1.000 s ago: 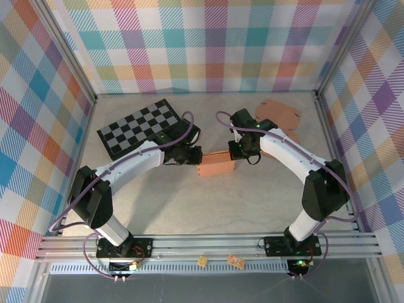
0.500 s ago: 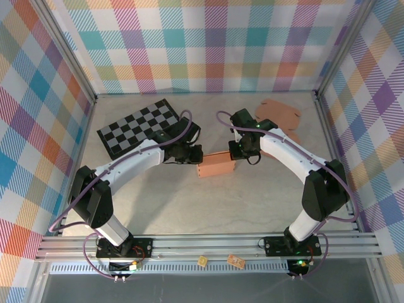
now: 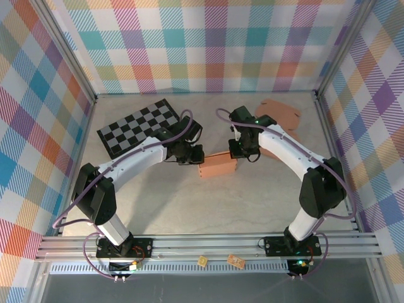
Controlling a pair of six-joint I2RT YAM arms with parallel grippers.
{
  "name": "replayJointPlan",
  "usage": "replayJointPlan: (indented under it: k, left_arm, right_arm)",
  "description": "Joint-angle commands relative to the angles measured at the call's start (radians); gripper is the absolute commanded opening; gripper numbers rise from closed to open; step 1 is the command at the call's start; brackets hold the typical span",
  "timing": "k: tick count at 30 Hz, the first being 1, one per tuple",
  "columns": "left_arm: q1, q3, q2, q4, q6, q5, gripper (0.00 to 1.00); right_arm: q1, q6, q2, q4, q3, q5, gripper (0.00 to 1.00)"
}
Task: Fold the paper box
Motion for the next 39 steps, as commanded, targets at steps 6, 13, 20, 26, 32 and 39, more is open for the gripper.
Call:
replayJointPlan:
  k: [6, 13, 20, 26, 32, 39]
  left_arm:
    - [0.002, 0.035, 0.012, -0.056, -0.034, 0.046, 0.24]
    - [0.003, 0.038, 0.02, -0.073, -0.024, 0.041, 0.23]
    - [0.003, 0.046, 0.021, -0.07, -0.031, 0.049, 0.17]
    - [0.003, 0.059, 0.027, -0.084, -0.03, 0.059, 0.14]
    - [0.003, 0.078, 0.037, -0.102, -0.033, 0.067, 0.13]
    - [0.003, 0.09, 0.05, -0.098, -0.06, 0.093, 0.12]
  right_arm:
    - [-0.01, 0.018, 0.027, -0.055, 0.05, -0.031, 0.0]
    - [-0.012, 0.019, 0.031, -0.059, 0.053, -0.035, 0.0]
    - [-0.012, 0.022, 0.023, -0.057, 0.042, -0.033, 0.0]
    - [-0.013, 0.023, 0.024, -0.054, 0.044, -0.029, 0.0]
    - [-0.012, 0.026, 0.026, -0.054, 0.045, -0.028, 0.0]
    - [-0.012, 0.027, 0.025, -0.051, 0.042, -0.029, 0.0]
